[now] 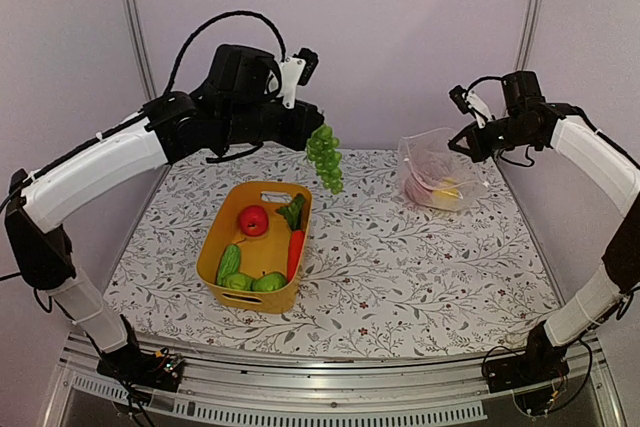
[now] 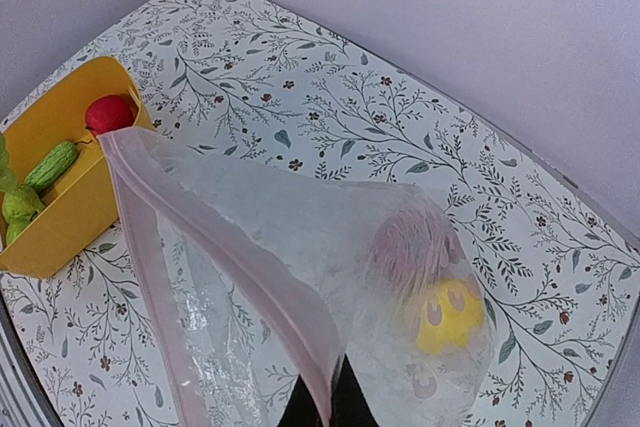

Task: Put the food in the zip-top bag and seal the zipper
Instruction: Pick up the fake vegetable from the bin, then place the fake vegetable in the zipper food storage bag.

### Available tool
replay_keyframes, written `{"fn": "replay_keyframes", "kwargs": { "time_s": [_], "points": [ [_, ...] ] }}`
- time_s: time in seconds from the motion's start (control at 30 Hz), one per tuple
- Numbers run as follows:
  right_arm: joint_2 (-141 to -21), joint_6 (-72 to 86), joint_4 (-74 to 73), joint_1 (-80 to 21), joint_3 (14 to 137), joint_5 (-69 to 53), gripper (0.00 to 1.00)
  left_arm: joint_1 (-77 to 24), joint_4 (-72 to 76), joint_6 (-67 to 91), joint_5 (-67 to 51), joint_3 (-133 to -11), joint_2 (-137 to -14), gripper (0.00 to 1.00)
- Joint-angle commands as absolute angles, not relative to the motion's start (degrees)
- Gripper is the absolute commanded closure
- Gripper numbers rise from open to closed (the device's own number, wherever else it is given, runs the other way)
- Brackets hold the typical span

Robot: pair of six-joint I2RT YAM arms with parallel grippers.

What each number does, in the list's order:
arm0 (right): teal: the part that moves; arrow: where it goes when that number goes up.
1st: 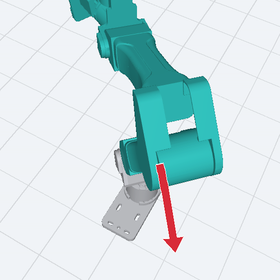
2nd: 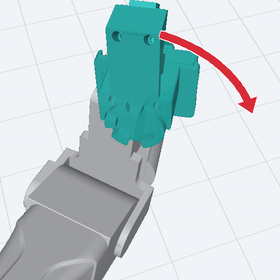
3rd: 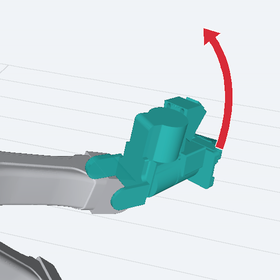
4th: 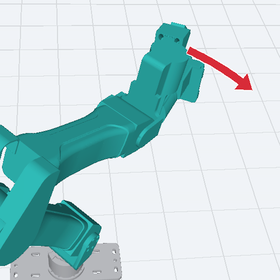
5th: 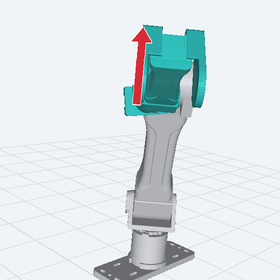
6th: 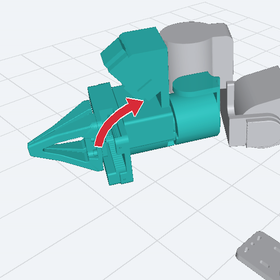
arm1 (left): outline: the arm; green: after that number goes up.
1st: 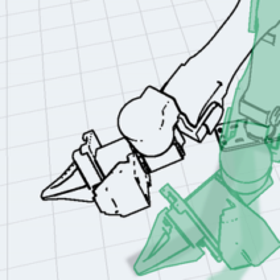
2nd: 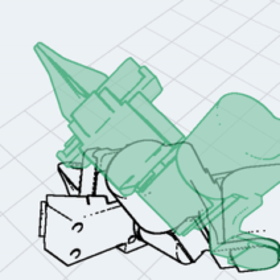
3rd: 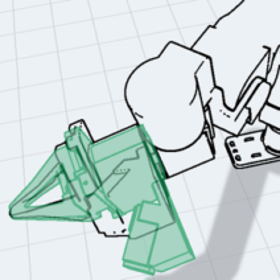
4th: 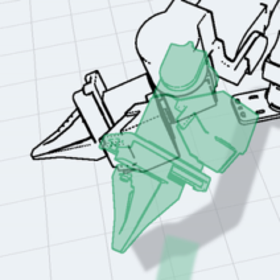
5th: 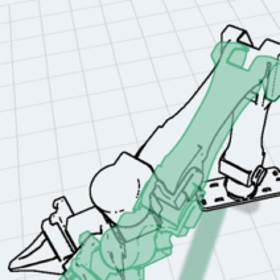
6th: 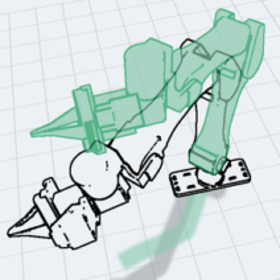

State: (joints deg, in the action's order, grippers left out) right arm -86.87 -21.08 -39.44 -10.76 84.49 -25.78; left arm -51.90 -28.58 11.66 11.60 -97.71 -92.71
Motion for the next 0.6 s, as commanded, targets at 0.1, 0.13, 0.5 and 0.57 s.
{"fn": "replay_keyframes", "kwargs": {
  "time_s": [0.1, 0.13, 0.5, 0.57],
  "points": [
    [-88.4, -21.2, -41.4, -11.7, 87.0, -24.4, 1.0, -57.0, -14.5, 7.3, 6.3, -100.8, -96.3, 1.0],
    [-88.5, -21.0, -41.6, -11.7, 87.3, -24.7, 1.0, -57.4, -12.5, 7.3, 5.5, -100.9, -96.7, 1.0],
    [-89.3, -20.4, -43.5, -12.4, 89.2, -26.4, 1.0, -59.1, 1.8, 7.2, 0.4, -110.8, -109.3, 1.0],
    [-89.3, -20.1, -43.6, -12.5, 89.2, -26.9, 1.0, -59.1, 3.5, 7.7, 0.4, -114.0, -112.8, 1.0]
  ]
}}
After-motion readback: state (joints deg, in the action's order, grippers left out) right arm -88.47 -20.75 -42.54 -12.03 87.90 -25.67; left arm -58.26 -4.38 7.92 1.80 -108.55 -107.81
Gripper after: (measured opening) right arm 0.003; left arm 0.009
